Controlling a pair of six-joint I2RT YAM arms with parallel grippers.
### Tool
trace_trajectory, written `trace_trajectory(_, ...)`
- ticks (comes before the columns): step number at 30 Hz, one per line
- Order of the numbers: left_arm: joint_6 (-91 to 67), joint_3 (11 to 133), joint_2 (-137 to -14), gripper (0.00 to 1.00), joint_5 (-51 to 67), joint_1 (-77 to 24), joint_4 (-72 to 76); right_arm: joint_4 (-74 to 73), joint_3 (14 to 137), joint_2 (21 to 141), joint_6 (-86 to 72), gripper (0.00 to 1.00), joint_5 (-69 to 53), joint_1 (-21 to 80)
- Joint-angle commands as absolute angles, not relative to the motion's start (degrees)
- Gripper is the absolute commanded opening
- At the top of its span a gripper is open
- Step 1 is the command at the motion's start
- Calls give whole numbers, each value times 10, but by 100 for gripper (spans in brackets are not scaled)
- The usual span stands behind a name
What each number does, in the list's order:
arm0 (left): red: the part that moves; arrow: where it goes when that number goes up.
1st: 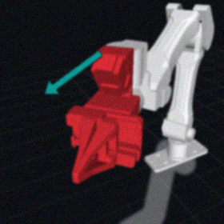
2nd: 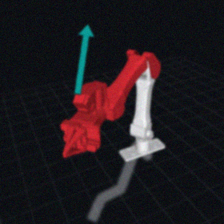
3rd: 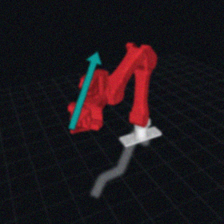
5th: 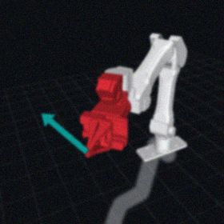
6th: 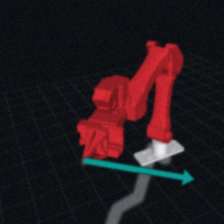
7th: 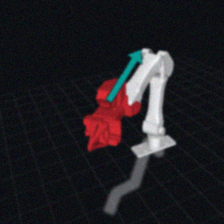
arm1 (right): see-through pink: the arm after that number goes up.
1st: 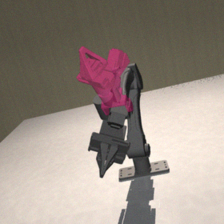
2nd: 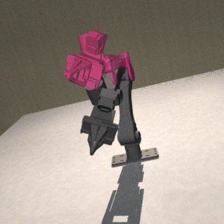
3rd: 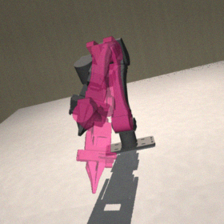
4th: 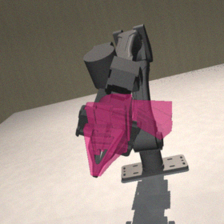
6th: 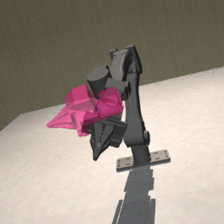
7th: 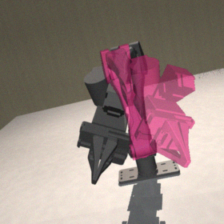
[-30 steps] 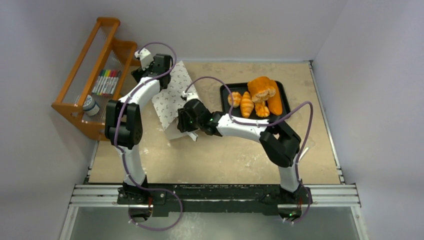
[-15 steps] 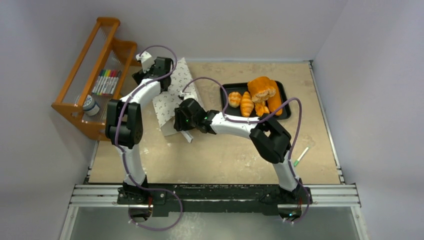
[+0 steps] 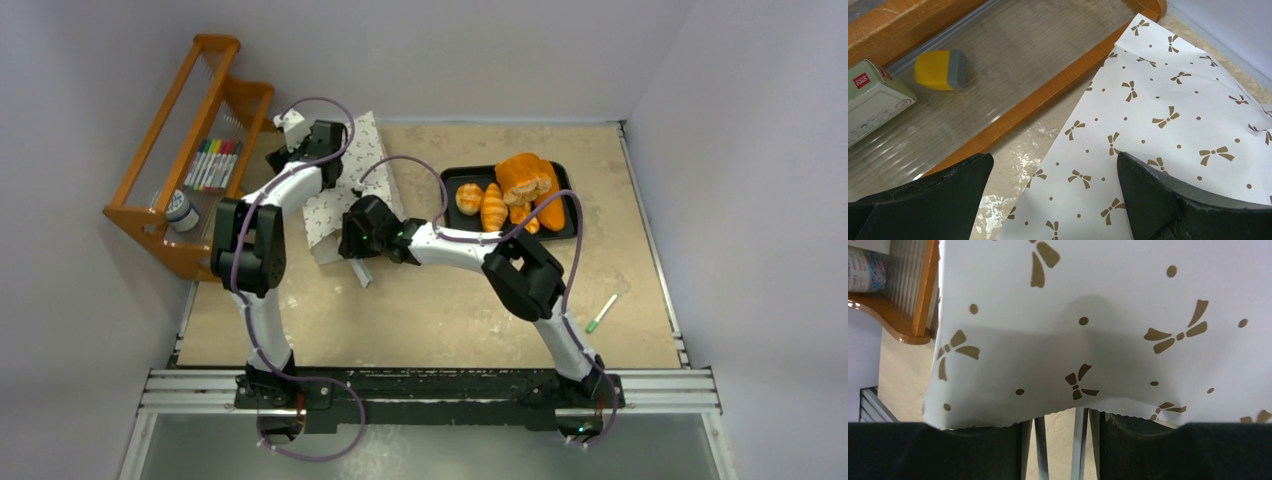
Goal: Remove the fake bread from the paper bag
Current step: Take out the fake bread from the paper bag.
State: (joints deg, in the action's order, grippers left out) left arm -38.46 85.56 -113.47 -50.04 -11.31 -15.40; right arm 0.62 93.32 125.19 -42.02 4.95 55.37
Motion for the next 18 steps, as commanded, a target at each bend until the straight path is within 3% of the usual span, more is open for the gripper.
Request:
trace_trajectory(1, -395, 848, -1128, 100, -500, -112, -136, 38, 966, 1248, -453, 43, 60, 547)
trace_trajectory(10, -397, 845, -1121, 100, -501, -112, -136, 63, 934, 1232, -464, 0, 54, 541)
trace_trajectory(18, -399, 860, -1114, 100, -504, -112, -141, 78, 852, 1149, -439, 0, 73, 543)
